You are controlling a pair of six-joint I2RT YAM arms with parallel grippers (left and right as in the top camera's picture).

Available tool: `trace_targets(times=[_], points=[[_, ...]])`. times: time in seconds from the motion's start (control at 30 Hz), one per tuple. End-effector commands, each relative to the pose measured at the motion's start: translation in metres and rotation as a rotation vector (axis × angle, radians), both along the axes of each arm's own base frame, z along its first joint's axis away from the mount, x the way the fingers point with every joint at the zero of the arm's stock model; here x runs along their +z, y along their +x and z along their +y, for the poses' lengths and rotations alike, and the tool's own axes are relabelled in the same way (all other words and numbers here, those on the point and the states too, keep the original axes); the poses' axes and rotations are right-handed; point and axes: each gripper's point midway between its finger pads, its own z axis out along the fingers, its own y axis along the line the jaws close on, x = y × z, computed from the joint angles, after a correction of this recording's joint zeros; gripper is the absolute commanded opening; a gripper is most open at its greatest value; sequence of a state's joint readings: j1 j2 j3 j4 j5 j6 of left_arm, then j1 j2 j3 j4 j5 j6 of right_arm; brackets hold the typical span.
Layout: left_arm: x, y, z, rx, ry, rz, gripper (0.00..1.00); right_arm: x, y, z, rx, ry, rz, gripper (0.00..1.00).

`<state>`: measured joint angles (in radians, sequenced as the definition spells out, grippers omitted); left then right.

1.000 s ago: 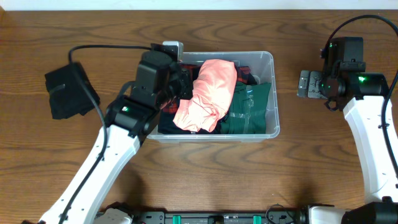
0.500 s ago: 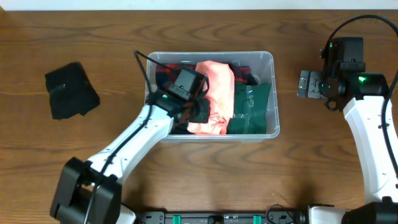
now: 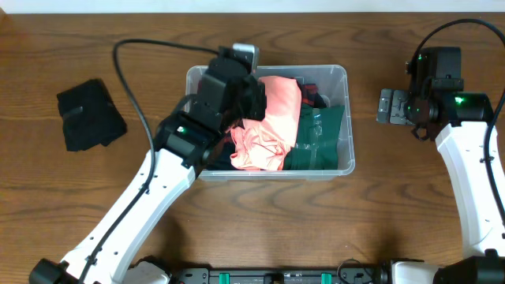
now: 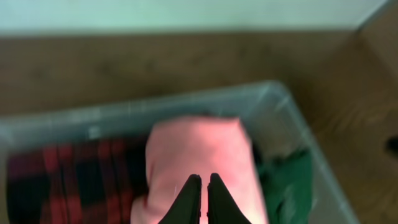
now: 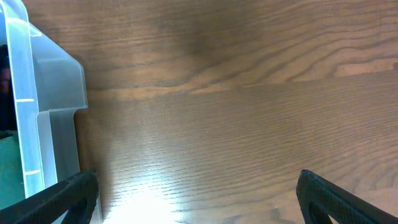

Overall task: Pack container
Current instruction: 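Place the pink garment into the bin center and release it, then move the left gripper to the black folded item and grasp it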

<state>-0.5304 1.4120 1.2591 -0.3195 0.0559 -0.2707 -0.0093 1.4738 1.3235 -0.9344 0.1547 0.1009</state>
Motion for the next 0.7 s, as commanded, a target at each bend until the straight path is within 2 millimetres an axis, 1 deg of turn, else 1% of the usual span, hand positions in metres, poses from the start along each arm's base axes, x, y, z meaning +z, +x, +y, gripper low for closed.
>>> trace_targets(times=[0.0, 0.1, 0.13, 0.2, 0.27, 0.33, 0.37, 0.4, 0.43, 0.47, 0.53, 0.6, 0.63, 0.67], points=[[-0.034, 0.012, -0.004, -0.02, 0.076, 0.035, 0.06, -0.002, 0.0, 0.0, 0.001, 0.008, 0.003, 0.99], [-0.074, 0.016, -0.021, -0.083, 0.084, 0.129, 0.06, -0.002, 0.0, 0.0, 0.0, 0.008, 0.005, 0.99], [-0.09, 0.015, -0.025, -0.102, 0.089, 0.17, 0.06, -0.002, 0.0, 0.0, 0.001, 0.008, 0.005, 0.99], [-0.127, 0.012, -0.032, -0.133, 0.103, 0.267, 0.06, -0.002, -0.001, 0.0, 0.001, 0.008, 0.005, 0.99], [-0.158, 0.003, -0.037, -0.167, 0.105, 0.369, 0.06, -0.002, -0.001, 0.0, 0.0, 0.008, 0.006, 0.99], [-0.181, -0.006, -0.04, -0.191, 0.112, 0.443, 0.06, -0.002, -0.001, 0.0, 0.0, 0.008, 0.007, 0.99], [-0.185, -0.007, -0.039, -0.191, 0.12, 0.454, 0.06, -0.002, -0.001, 0.0, 0.0, 0.008, 0.006, 0.99], [-0.186, -0.007, -0.038, -0.202, 0.131, 0.449, 0.06, -0.002, -0.001, 0.0, 0.0, 0.008, 0.006, 0.99], [-0.182, -0.005, -0.037, -0.216, 0.144, 0.428, 0.06, -0.002, -0.001, 0.0, 0.001, 0.008, 0.007, 0.99], [-0.174, -0.002, -0.035, -0.218, 0.147, 0.401, 0.06, -0.002, -0.001, 0.0, 0.0, 0.008, 0.008, 0.99], [-0.147, 0.006, -0.027, -0.189, 0.137, 0.341, 0.06, -0.002, -0.001, 0.0, 0.0, 0.008, 0.008, 0.99], [-0.107, 0.014, -0.015, -0.146, 0.12, 0.254, 0.07, -0.002, -0.001, 0.0, 0.0, 0.008, 0.009, 0.99], [-0.085, 0.018, -0.004, -0.109, 0.117, 0.2, 0.13, -0.002, -0.001, 0.0, 0.0, 0.008, 0.009, 0.99], [-0.063, 0.021, 0.009, -0.063, 0.12, 0.144, 0.27, -0.002, -0.001, 0.0, 0.0, 0.008, 0.009, 0.99]])
